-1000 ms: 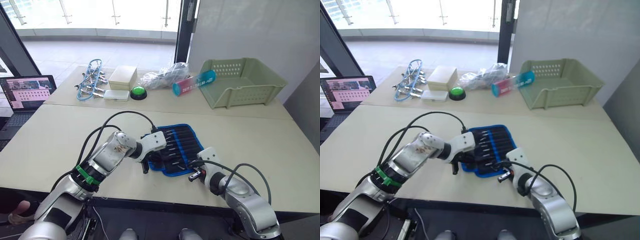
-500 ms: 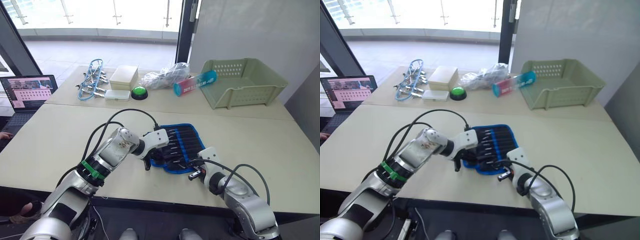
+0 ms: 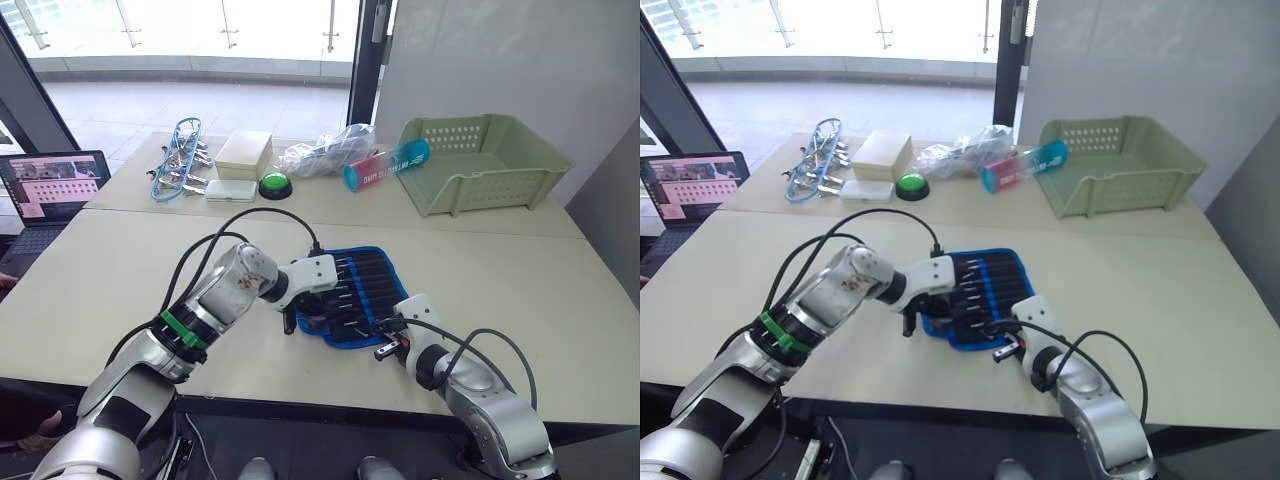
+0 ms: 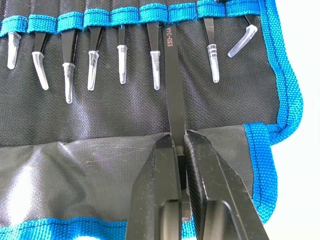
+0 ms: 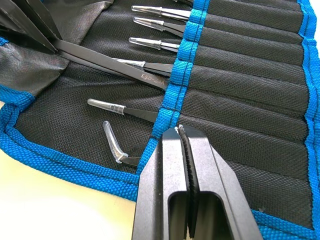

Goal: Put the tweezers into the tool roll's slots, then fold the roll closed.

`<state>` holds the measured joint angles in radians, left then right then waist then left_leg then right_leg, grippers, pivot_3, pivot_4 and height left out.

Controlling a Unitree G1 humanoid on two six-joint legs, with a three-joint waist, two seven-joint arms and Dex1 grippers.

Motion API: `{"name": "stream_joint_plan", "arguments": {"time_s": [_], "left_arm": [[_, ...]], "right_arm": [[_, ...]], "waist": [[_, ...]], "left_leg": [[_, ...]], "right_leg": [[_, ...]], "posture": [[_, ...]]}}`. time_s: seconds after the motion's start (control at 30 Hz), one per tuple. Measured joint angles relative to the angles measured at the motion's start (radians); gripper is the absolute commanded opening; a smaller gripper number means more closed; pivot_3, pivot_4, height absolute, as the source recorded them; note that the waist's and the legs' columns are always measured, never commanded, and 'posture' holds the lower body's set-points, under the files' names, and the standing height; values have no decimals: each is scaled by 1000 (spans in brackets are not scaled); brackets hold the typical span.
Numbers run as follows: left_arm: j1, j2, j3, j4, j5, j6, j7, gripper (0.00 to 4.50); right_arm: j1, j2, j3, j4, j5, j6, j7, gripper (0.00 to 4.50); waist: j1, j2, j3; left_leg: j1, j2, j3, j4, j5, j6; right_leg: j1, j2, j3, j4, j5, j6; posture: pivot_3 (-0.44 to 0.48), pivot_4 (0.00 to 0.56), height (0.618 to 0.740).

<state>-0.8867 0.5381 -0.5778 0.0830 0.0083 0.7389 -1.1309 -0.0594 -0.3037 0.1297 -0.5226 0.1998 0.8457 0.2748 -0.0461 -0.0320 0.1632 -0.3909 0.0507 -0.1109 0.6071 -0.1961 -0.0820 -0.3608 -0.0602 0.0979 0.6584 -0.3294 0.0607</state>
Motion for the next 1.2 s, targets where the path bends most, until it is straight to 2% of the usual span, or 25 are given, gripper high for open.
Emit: {"name": "stream_joint_plan", "arguments": {"time_s": [0.47,1.07,1.2], "left_arm": [[14,10,-21,-64,29,11,-21,24],[-65,-311,-30,224,96,-65,107,24],[-79,-334,-20,286,100,-103,103,24]], "right_arm": [[8,0,0,-8,0,0,-2,0],[17,4,7,-17,-3,0,-24,0],[22,1,5,-19,-6,0,-30,0]], "waist": [[1,0,0],[3,0,0],[4,1,-1]], "left_leg": [[0,0,0,0,0,0],[-1,0,0,1,0,0],[1,0,0,1,0,1]], "right_leg": [[0,0,0,0,0,0],[0,0,0,-1,0,0],[3,0,0,-1,0,0]], "posture": [[0,150,740],[0,150,740],[0,150,740]]}}
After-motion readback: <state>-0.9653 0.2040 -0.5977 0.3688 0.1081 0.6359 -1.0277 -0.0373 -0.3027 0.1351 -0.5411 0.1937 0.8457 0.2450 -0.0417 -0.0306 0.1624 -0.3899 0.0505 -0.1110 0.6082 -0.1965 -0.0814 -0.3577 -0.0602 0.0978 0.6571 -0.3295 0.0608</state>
